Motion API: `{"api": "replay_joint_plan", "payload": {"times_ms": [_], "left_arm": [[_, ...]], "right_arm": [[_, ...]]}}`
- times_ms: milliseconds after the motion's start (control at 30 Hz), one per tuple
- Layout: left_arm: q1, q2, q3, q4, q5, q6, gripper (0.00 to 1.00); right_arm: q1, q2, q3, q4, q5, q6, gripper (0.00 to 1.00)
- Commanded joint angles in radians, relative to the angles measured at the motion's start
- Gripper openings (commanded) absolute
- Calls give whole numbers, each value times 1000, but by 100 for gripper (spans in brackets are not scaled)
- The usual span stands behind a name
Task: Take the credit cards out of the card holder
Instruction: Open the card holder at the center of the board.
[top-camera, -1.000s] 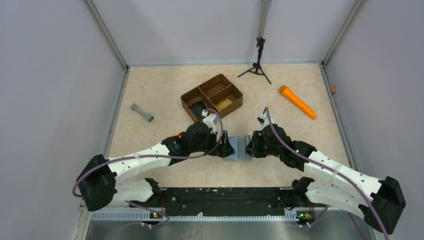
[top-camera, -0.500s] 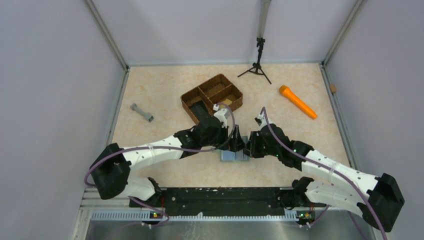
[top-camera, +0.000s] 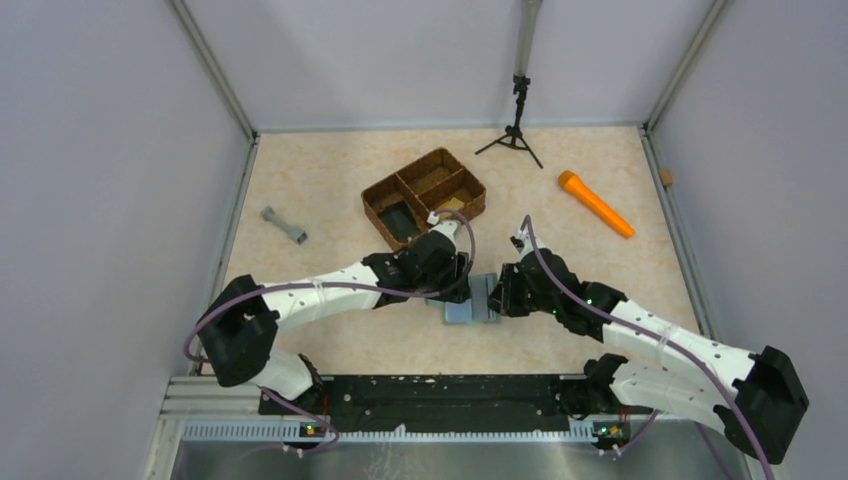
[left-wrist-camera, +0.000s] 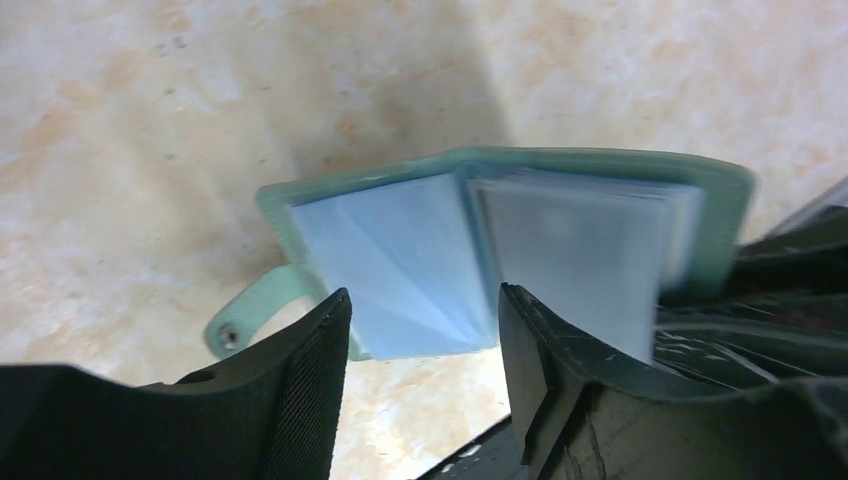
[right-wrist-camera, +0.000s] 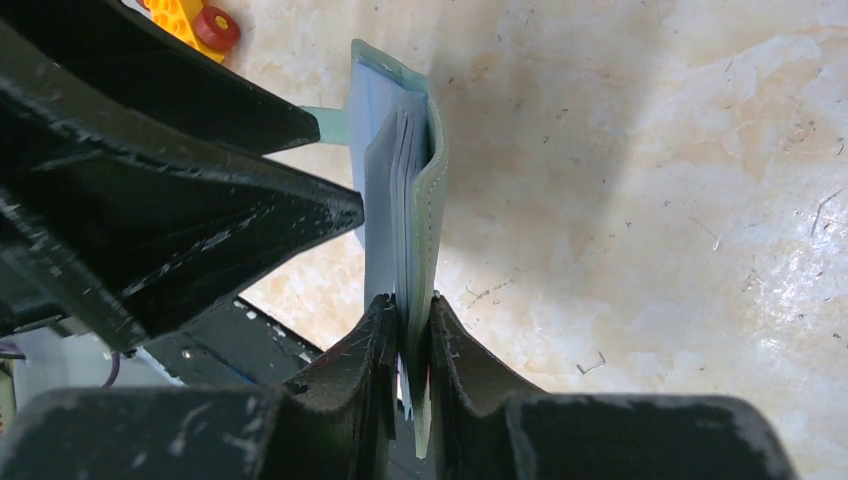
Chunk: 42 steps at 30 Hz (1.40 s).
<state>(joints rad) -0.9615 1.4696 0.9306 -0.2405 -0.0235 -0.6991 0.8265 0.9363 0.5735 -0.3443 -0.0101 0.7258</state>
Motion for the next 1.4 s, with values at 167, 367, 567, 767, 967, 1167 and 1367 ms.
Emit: {"api": "replay_joint_plan", "payload": {"times_ms": [167, 367, 567, 767, 967, 1167, 1367], "left_arm": [[1, -121, -52, 91, 10, -6, 80], [1, -146, -55, 210, 56, -45, 90], [-3, -69, 11, 181, 42, -39, 92], [-9, 2, 76, 85, -37, -28, 86], [-9, 21, 93, 14, -76, -23, 82], [-8, -57, 3, 70, -46, -11, 86], [-8, -69, -59, 73, -30, -25, 86]], "right_arm": [[0, -20, 5, 47, -3, 0, 10], [0, -10, 2, 63, -14, 1, 9], [0, -3, 4, 70, -17, 5, 9], [1, 7, 4, 78, -23, 6, 9], [1, 7, 6, 70, -14, 9, 9], [1, 6, 10, 56, -6, 13, 9], [-1, -12, 24, 41, -6, 19, 9]]}}
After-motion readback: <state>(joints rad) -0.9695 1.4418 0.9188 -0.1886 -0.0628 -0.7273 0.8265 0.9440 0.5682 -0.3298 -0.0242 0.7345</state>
